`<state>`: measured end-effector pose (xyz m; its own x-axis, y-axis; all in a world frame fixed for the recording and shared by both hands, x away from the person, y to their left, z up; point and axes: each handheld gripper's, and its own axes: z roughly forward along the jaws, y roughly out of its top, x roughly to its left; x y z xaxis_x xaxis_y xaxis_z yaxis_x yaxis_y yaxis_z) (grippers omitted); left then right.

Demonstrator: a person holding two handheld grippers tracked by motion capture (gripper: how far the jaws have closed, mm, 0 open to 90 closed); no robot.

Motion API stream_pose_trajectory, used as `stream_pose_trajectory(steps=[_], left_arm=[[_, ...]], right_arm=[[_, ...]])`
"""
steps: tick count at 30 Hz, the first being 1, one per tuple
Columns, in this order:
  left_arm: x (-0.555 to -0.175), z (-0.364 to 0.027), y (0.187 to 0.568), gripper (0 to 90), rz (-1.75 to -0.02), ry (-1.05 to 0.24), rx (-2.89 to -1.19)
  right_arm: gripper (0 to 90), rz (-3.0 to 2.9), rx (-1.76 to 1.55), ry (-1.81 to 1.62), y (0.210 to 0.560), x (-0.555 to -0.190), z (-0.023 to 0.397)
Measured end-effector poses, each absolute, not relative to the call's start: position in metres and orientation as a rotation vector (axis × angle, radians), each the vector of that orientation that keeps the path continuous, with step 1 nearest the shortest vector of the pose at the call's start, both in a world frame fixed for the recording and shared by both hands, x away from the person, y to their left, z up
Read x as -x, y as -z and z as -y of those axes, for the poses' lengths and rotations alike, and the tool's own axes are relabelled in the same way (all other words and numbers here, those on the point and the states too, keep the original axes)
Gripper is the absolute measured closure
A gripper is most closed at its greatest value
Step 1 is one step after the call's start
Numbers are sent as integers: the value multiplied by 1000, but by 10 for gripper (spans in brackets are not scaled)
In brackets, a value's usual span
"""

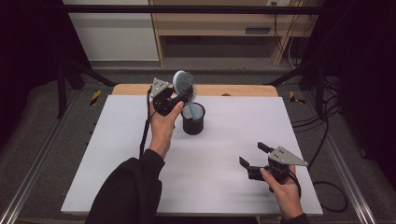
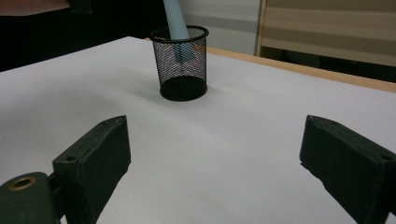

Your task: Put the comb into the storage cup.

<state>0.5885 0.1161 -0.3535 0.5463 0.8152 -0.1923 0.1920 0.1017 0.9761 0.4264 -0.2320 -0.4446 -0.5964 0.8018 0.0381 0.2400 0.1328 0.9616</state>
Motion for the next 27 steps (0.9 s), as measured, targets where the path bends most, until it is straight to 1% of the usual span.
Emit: stream_pose_trajectory(steps=[5,27], left_arm=[[-590,-115,359,497,-931,-568,-1431],[-590,-110,376,494,-944,-558,-1463]], right_arm=[[51,-1912,-1010,-1470,445,-427,232],[43,-1934,-1016,-1472,447,-428,229]])
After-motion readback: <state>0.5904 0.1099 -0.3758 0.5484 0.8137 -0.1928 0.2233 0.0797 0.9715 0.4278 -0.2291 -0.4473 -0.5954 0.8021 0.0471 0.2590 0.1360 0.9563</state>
